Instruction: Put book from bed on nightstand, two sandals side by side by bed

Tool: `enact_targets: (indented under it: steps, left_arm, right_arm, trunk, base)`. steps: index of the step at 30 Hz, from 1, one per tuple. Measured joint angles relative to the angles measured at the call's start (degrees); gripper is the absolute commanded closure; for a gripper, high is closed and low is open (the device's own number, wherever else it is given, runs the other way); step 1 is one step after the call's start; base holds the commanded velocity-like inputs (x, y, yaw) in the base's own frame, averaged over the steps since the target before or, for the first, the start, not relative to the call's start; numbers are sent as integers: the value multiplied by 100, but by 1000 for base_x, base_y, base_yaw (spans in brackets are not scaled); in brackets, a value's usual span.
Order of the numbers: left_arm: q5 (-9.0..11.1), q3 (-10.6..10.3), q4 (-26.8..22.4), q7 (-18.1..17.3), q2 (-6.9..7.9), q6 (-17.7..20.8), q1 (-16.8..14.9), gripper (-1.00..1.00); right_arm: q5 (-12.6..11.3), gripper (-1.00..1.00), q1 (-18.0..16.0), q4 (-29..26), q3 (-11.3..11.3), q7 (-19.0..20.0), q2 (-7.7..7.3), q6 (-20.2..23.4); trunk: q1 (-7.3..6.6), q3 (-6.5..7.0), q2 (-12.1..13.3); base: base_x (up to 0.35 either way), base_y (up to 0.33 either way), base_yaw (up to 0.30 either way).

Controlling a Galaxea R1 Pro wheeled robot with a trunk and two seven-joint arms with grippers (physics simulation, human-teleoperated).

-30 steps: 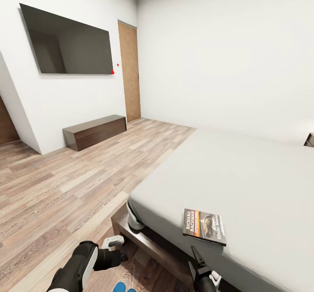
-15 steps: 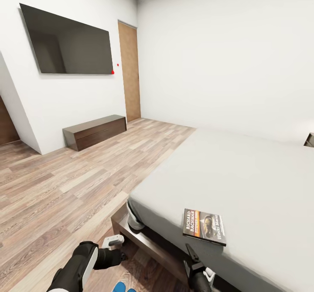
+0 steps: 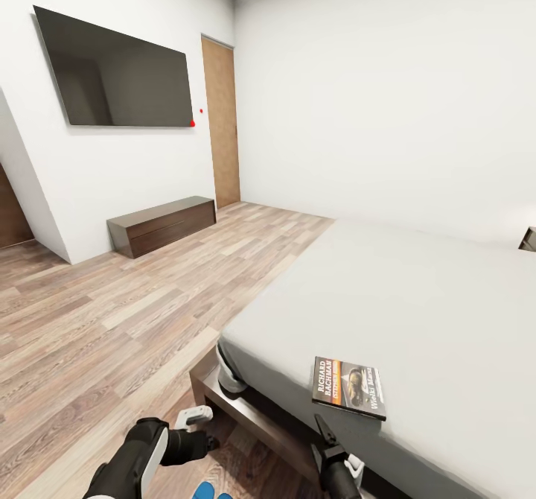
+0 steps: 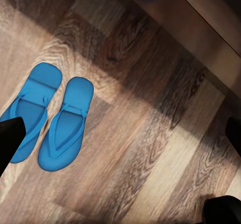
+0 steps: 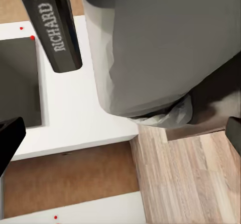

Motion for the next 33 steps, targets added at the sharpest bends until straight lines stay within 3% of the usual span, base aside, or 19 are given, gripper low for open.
enact_targets:
  steps: [9, 33]
  left_arm:
    - [0, 2, 2, 0, 0, -3, 3, -100]
    - [3, 2, 11, 0, 9, -81, 2, -100]
  right_arm:
    - [-55, -100, -208, -291, 1, -30, -11, -15]
    - [-63, -100, -238, -627, -3, -31, -11, -17]
  trunk:
    - [0, 0, 0]
    - [0, 0, 0]
  base:
    - [0, 0, 0]
    - [0, 0, 0]
